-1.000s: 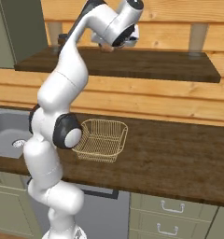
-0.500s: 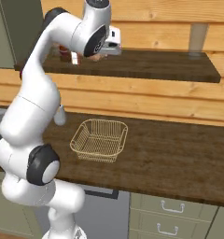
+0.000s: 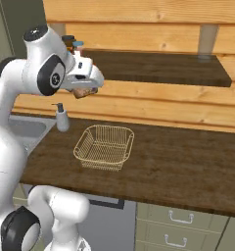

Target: Open the cabinet, pick up the bread from the cabinet and place it in the basket. Then move the basket to the dining counter.

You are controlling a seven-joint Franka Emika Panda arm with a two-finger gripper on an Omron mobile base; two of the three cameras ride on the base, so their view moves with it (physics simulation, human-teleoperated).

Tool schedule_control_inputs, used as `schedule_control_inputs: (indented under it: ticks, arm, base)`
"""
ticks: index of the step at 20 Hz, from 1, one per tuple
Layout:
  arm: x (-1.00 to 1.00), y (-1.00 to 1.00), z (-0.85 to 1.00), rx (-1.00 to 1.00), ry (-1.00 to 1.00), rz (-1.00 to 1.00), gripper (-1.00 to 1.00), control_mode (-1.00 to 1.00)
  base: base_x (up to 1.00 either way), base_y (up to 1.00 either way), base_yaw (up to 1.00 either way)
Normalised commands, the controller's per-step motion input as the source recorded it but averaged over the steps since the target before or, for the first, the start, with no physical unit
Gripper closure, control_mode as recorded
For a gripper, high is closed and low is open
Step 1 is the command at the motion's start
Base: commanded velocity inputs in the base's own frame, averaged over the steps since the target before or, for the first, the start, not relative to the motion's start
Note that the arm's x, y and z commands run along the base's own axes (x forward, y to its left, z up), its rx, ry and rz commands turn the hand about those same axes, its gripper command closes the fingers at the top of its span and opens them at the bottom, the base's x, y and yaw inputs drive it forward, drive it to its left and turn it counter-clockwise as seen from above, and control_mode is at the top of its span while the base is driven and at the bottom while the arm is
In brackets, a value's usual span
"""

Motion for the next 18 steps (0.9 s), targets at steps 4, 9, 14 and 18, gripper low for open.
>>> schedule_control_inputs:
  ticks: [4, 9, 14, 18]
  arm:
    - [-0.78, 0.15, -0.89, -0.18, 0.37, -0.16, 1.0, -1.0]
    - [0.13, 0.02, -0.9, -0.03, 0.46, -0.04, 1.0, -1.0]
    - [0.61, 0.0, -0.5, 0.22, 0.43, 0.01, 1.0, -1.0]
    - [0.74, 0.0, -0.74, 0.24, 0.41, 0.0, 1.0, -1.0]
  base:
    - [0.0, 0.0, 0.0]
    - [0.0, 0.0, 0.0]
    - [0.0, 0.0, 0.0]
    - [0.0, 0.0, 0.0]
